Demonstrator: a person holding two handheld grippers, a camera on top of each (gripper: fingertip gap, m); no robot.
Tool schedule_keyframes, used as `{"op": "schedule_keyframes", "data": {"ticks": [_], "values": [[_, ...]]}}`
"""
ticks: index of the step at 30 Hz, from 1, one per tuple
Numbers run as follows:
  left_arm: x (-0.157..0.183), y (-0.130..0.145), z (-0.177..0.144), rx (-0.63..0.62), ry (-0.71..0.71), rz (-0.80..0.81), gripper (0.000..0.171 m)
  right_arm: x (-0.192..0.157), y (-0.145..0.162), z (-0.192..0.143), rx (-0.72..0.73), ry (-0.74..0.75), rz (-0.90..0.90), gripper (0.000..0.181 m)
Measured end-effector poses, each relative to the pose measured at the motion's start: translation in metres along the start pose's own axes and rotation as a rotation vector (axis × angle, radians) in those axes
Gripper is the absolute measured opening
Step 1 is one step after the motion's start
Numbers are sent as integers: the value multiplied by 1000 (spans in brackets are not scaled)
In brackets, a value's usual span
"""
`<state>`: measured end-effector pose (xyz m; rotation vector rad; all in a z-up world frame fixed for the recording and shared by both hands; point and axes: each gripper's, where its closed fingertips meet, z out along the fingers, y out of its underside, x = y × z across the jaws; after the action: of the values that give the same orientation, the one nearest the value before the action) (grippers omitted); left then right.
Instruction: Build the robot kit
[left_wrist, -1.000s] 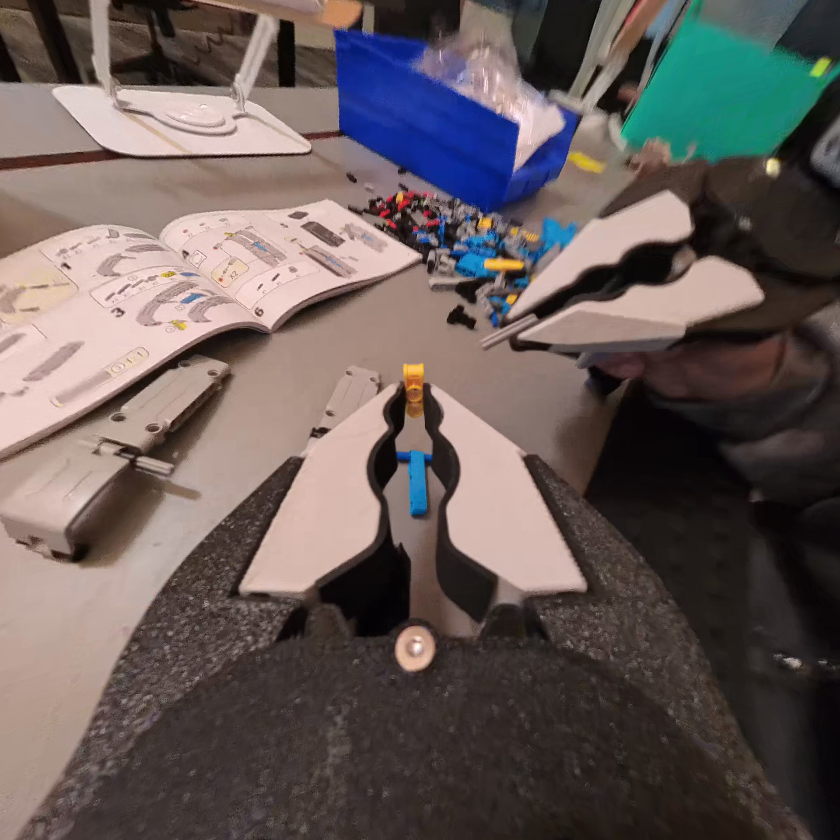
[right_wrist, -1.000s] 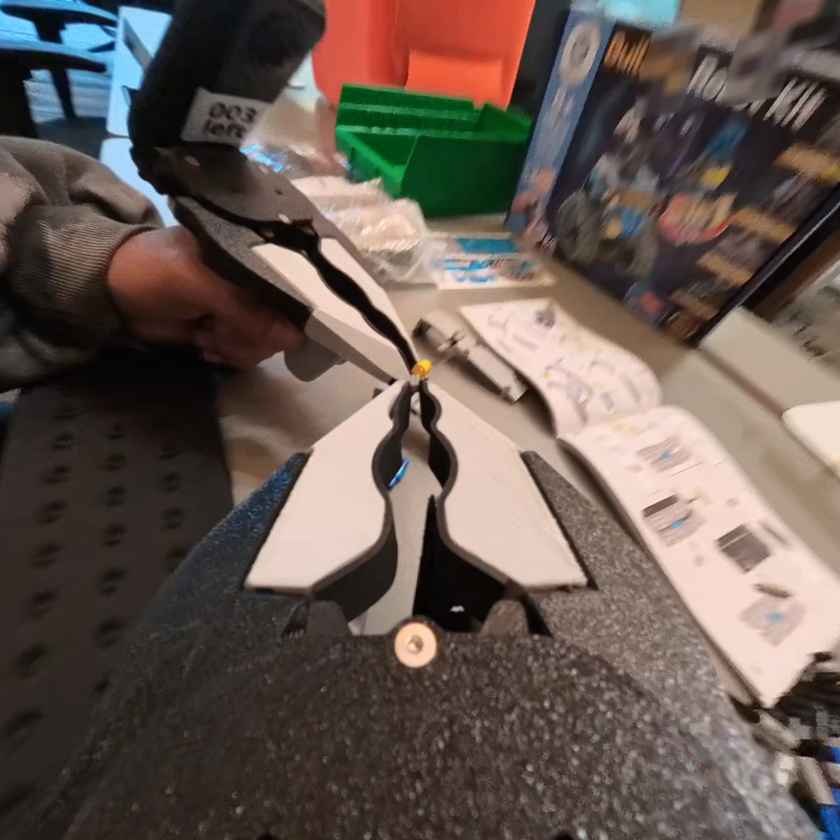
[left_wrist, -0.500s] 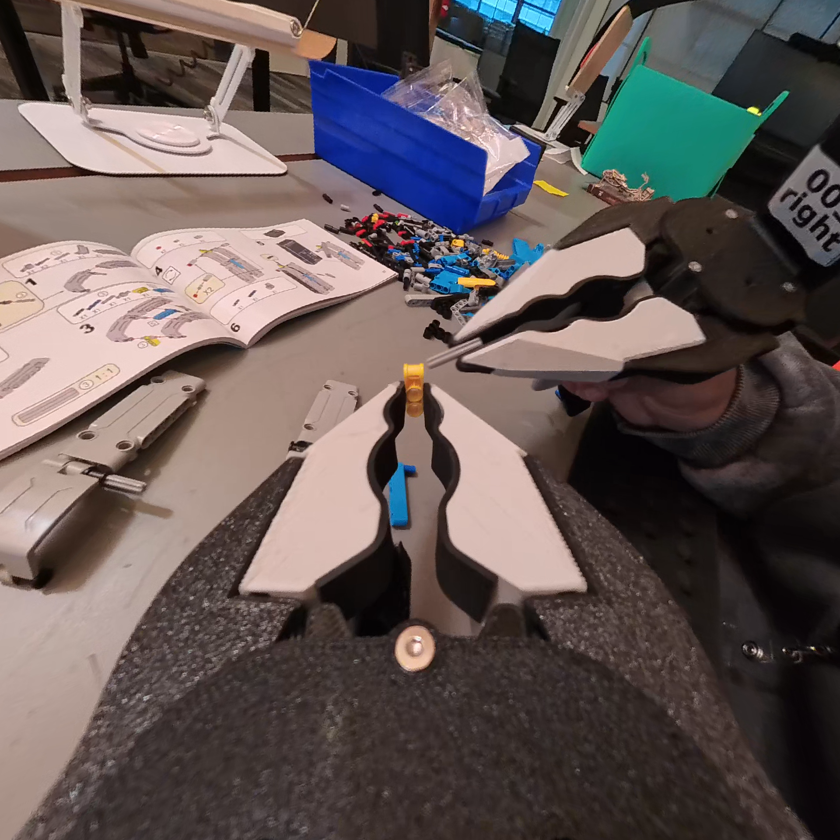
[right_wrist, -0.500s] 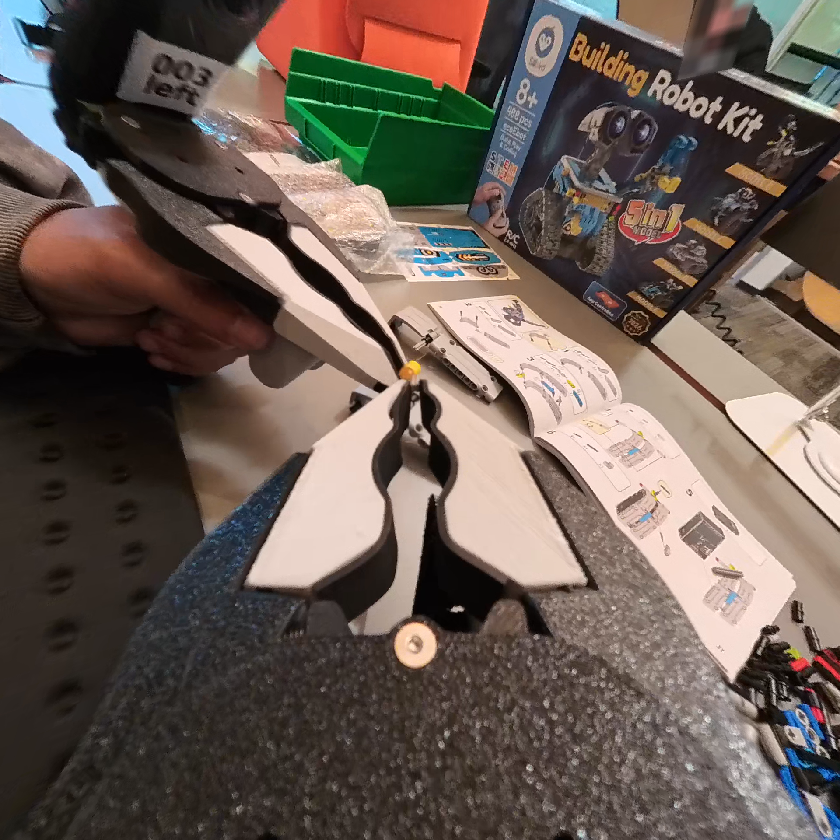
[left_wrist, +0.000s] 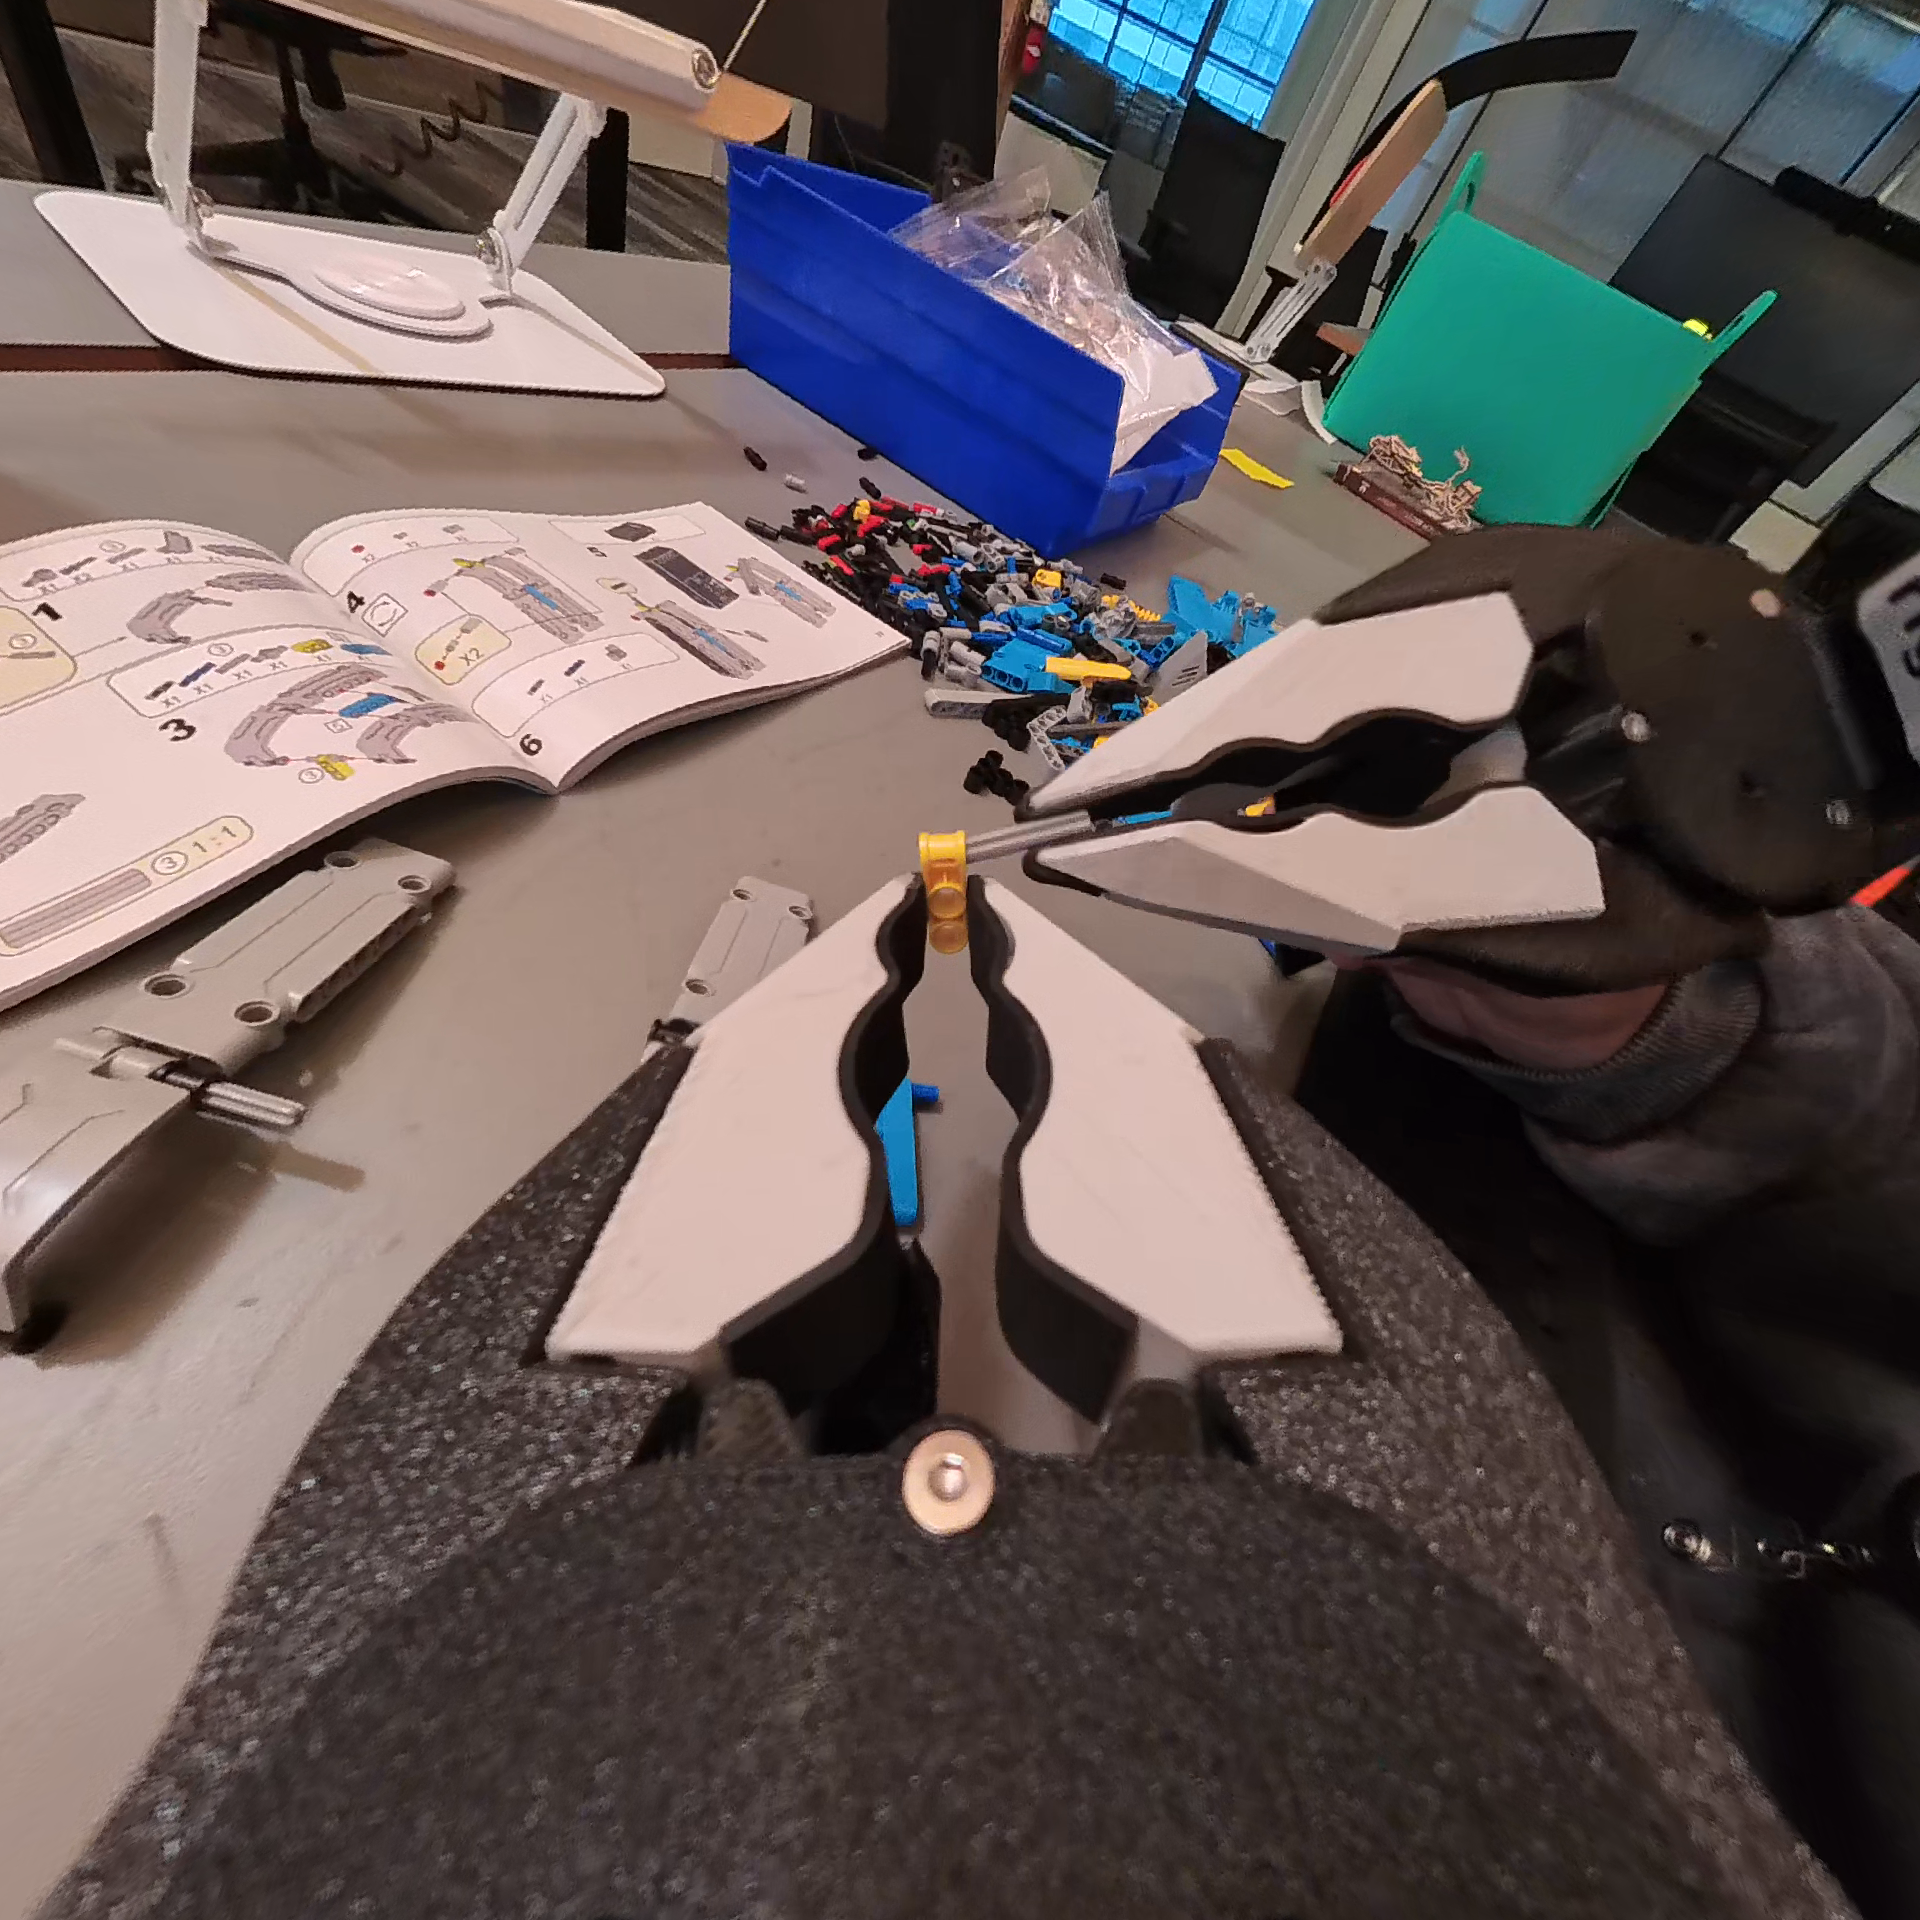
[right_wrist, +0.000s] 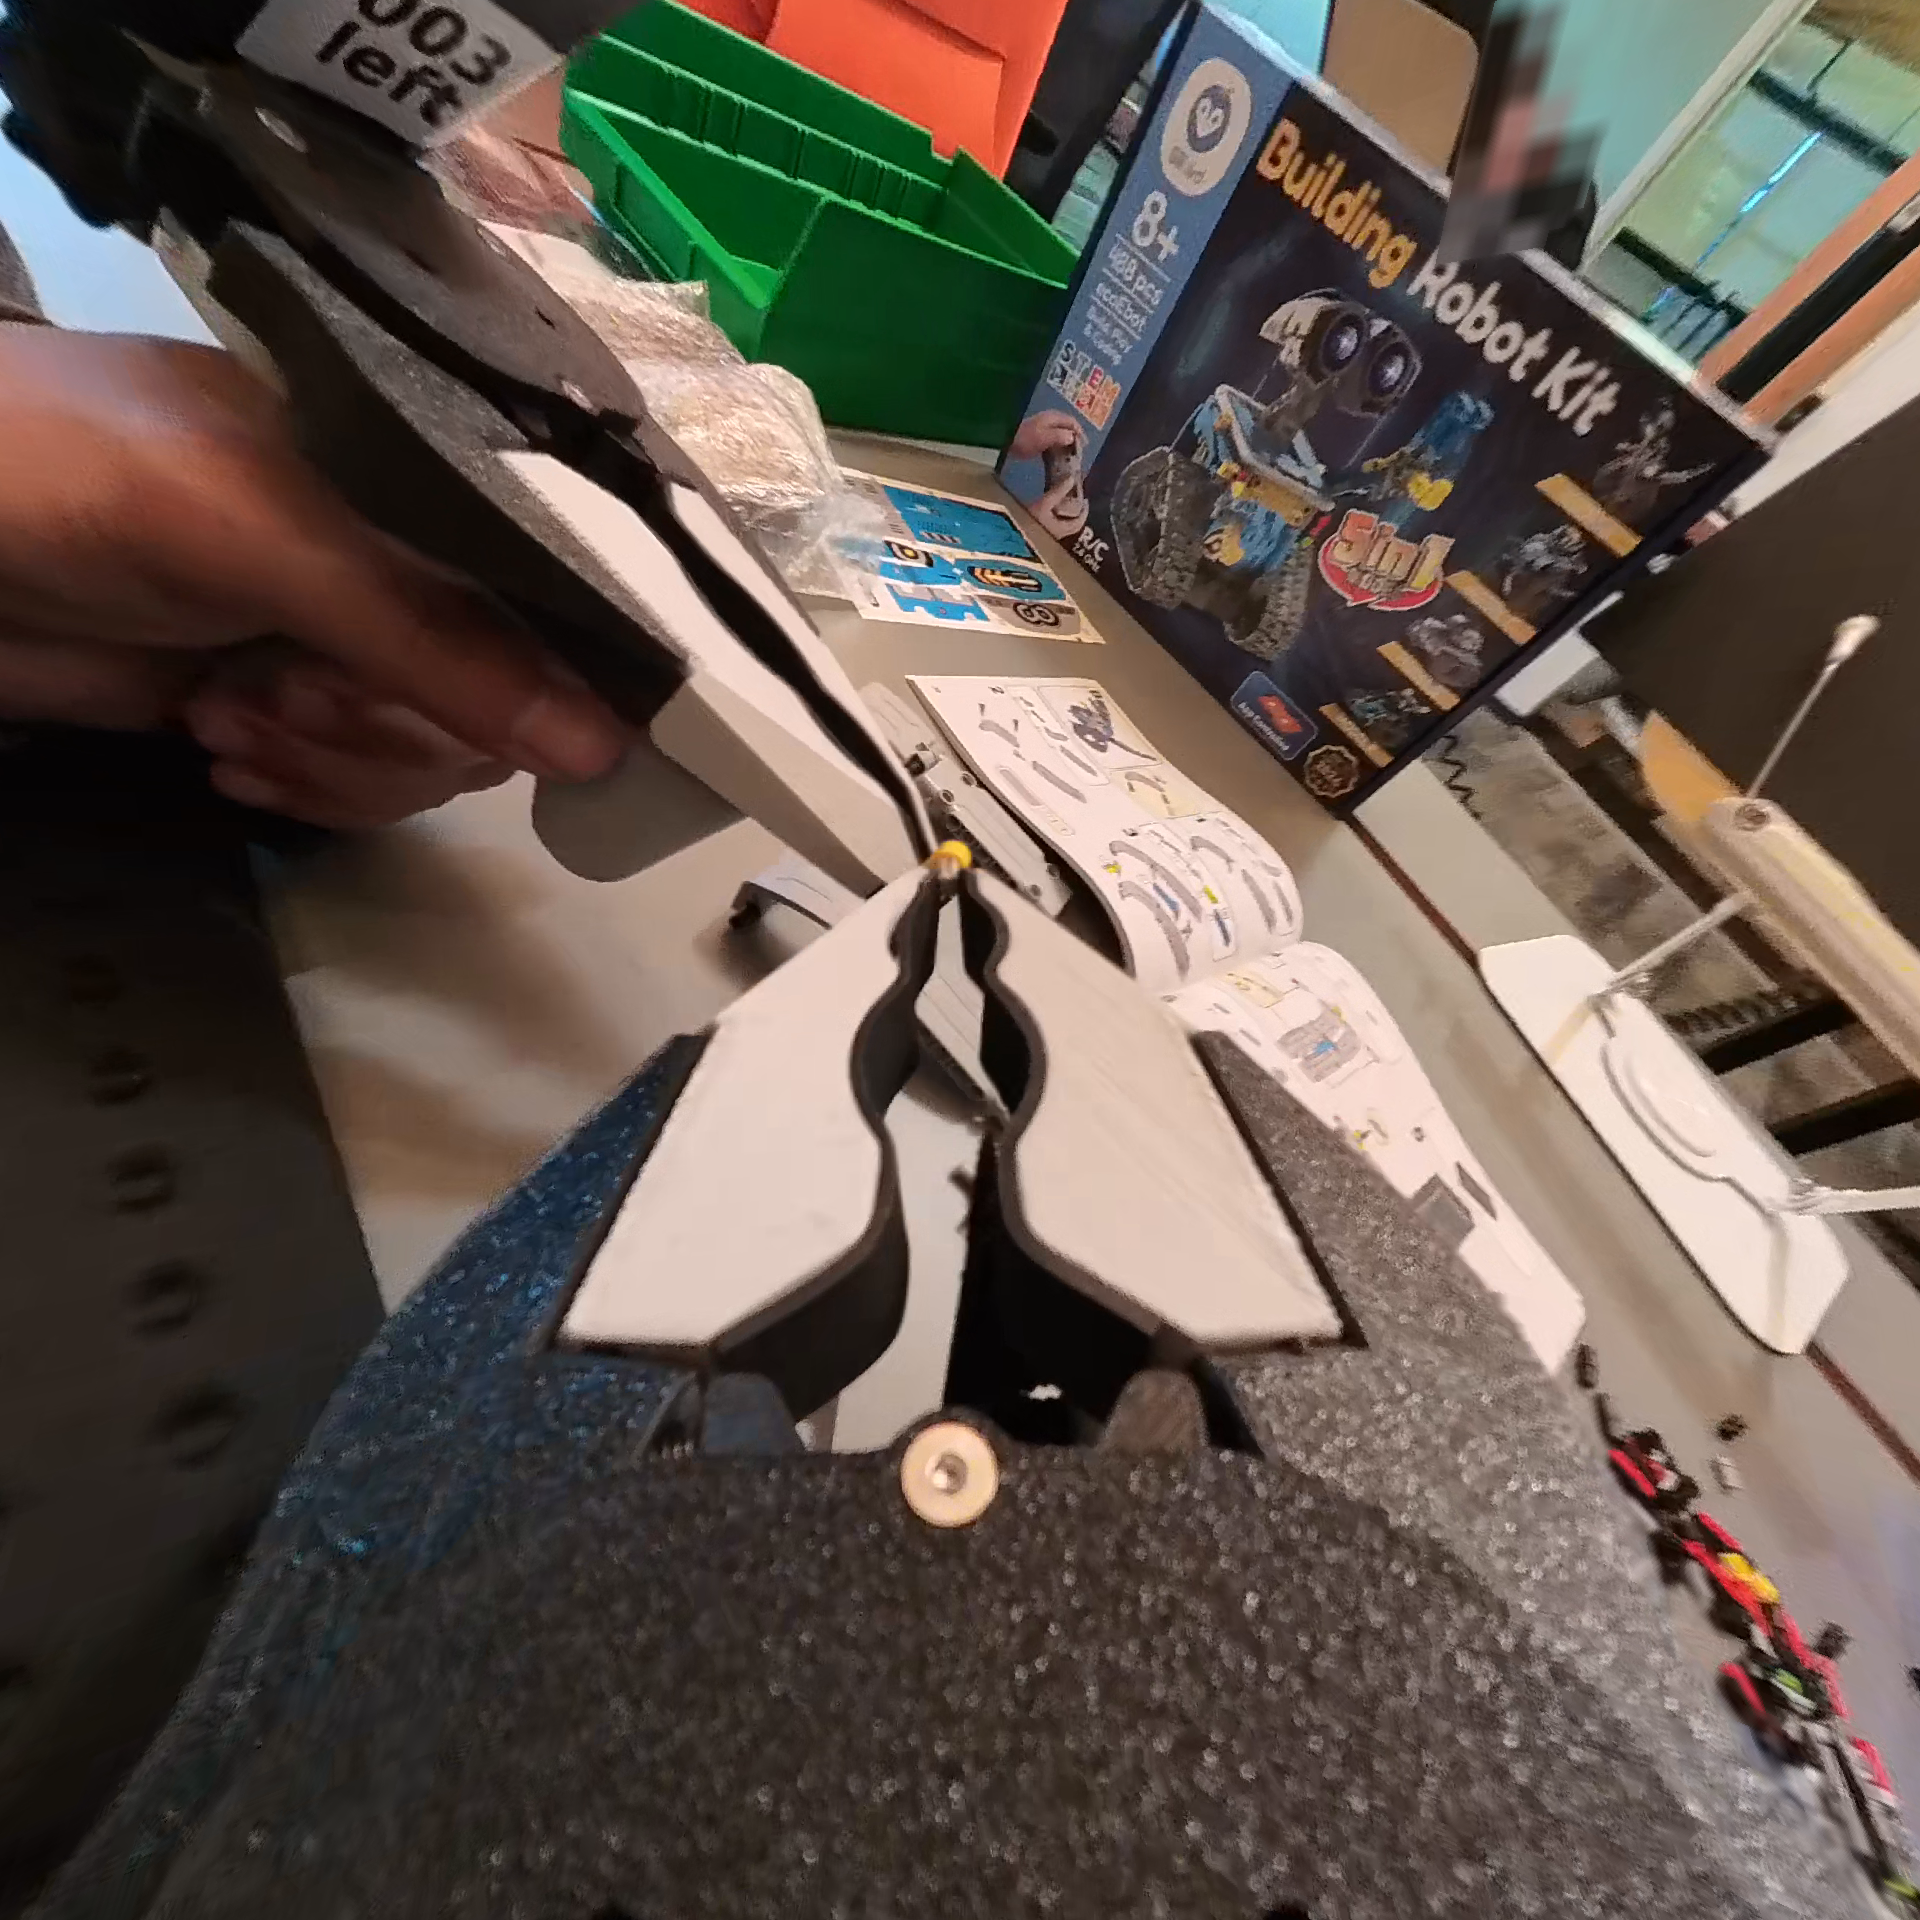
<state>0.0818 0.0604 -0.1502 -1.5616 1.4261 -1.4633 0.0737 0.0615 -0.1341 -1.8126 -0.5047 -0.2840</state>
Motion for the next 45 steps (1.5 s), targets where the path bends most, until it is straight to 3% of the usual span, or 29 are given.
{"op": "schedule_keyframes", "data": {"ticks": [7,17,19,21,24,27,31,37,41,45], "values": [[0,1,1,-10,13,-23,6,-1,3,2,-16,21,-76,2],[4,6,3,-40,-1,55,7,-4,9,0,-6,-65,23,3],[4,3,2,-20,16,41,6,-7,7,-4,32,-147,138,6],[2,-3,-4,22,35,9,6,-11,0,-13,104,-276,295,33],[28,-15,-16,97,168,92,6,-19,-18,-32,225,-589,573,47],[56,-13,-23,118,260,233,6,-22,-27,-45,284,-739,654,44],[74,-4,-22,88,326,300,6,-37,-30,-50,266,-867,705,48],[79,2,-20,59,341,322,6,-42,-27,-49,250,-868,644,46],[77,2,-20,40,341,289,6,-40,-29,-51,280,-803,547,35],[76,3,-19,32,336,287,6,-39,-27,-50,275,-814,571,34]]}}
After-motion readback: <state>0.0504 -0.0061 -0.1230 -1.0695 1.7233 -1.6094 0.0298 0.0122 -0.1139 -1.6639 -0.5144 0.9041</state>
